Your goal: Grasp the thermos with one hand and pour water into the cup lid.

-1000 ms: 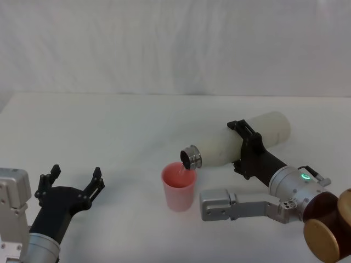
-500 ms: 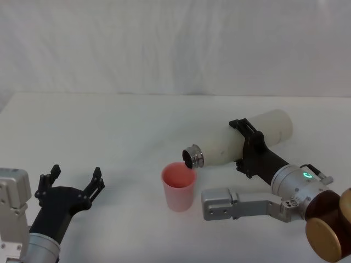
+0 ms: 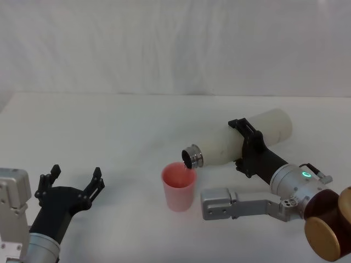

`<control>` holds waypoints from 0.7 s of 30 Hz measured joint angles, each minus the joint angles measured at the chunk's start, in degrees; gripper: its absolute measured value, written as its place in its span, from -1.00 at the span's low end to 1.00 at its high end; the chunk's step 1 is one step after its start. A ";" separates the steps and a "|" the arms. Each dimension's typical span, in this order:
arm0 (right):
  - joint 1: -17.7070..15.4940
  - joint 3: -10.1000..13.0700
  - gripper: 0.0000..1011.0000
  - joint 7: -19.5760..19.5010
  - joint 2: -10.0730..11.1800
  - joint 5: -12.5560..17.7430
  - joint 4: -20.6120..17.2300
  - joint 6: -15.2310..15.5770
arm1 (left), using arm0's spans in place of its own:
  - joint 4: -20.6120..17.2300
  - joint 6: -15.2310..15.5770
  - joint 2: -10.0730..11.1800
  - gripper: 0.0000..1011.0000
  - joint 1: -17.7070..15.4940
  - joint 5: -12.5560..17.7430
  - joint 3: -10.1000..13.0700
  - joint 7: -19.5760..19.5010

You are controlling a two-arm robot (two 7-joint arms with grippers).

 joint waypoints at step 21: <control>0.26 -0.39 0.90 0.28 -0.12 -0.28 0.16 0.15 | 0.00 0.00 0.00 0.98 0.00 0.00 0.00 0.00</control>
